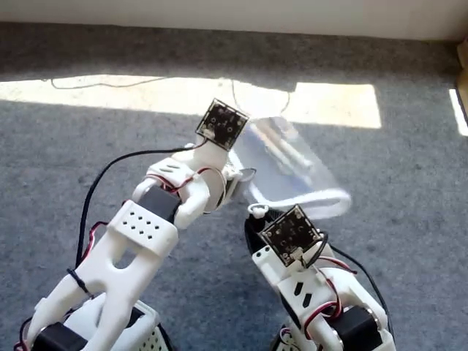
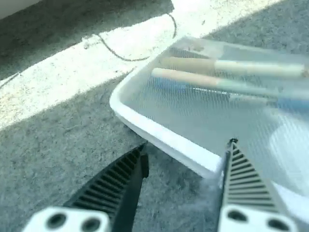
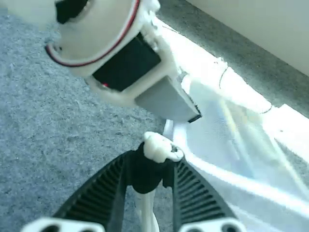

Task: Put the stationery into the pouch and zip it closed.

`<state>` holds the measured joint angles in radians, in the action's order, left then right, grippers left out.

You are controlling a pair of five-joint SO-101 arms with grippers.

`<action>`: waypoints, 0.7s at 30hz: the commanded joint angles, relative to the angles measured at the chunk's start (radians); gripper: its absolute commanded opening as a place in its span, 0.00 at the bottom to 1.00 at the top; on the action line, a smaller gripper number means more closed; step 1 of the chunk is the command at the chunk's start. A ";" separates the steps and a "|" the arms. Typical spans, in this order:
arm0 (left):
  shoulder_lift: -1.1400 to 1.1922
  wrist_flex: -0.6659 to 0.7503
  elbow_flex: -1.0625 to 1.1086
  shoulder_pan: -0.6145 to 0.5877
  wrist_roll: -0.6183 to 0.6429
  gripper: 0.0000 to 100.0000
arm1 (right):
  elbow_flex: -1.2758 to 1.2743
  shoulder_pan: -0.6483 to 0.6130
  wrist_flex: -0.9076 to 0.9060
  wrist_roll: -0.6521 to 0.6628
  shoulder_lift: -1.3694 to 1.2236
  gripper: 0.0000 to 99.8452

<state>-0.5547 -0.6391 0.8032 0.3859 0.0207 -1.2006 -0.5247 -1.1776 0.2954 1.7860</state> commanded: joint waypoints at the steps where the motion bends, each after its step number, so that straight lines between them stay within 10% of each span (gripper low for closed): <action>1: -0.013 0.012 0.059 -0.031 -0.021 0.25 | 0.019 0.018 0.021 0.009 0.018 0.02; 10: -0.018 -0.003 0.093 -0.050 -0.092 0.25 | 0.019 0.077 0.027 0.009 0.018 0.02; 21: -0.018 -0.419 -0.288 -0.051 -0.206 0.29 | 0.021 0.085 0.025 0.009 0.018 0.02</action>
<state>-0.5547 -0.9352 0.6697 0.3429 -0.1557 -1.2006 -0.4572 -1.1776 0.2969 1.7998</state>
